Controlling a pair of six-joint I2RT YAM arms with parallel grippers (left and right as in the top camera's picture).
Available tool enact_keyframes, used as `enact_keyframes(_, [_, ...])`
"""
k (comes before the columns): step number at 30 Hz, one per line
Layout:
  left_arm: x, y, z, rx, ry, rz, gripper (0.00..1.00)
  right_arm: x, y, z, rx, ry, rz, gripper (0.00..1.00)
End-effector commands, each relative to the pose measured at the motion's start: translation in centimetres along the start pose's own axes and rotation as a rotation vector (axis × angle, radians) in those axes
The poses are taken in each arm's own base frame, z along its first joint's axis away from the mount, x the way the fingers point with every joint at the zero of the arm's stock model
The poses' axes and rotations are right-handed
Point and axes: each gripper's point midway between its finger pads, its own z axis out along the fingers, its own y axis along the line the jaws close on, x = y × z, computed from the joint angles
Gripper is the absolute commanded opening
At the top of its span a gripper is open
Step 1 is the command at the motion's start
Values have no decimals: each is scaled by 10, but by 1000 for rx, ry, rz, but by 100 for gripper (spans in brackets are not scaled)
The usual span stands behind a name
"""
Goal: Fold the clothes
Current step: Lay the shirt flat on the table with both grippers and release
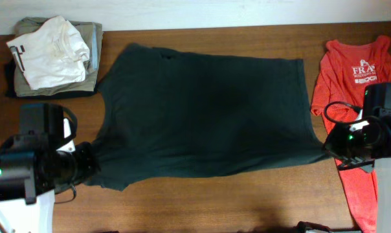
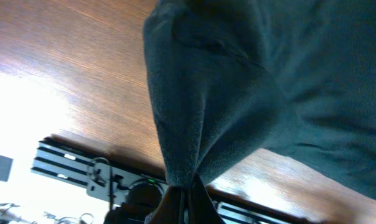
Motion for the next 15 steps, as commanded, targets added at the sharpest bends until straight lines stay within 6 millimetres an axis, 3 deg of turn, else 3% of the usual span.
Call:
enact_keyframes(1, [13,-4,-15,76,-58,-54,1,2,-8,-13,4,-77,79,4])
enact_keyframes(5, [25,5,-35,95,-173,-94,1,8,-14,-30,-14,-159,81,4])
enact_keyframes(8, [23,14,-37,54,-203,-120,1,7,-14,-29,-9,-160,81,4])
enact_keyframes(12, [-1,13,-12,-6,-173,-122,1,-8,-8,-13,9,-120,80,4])
enact_keyframes(15, [-16,8,24,-34,-108,-120,1,-15,-7,6,44,-58,78,4])
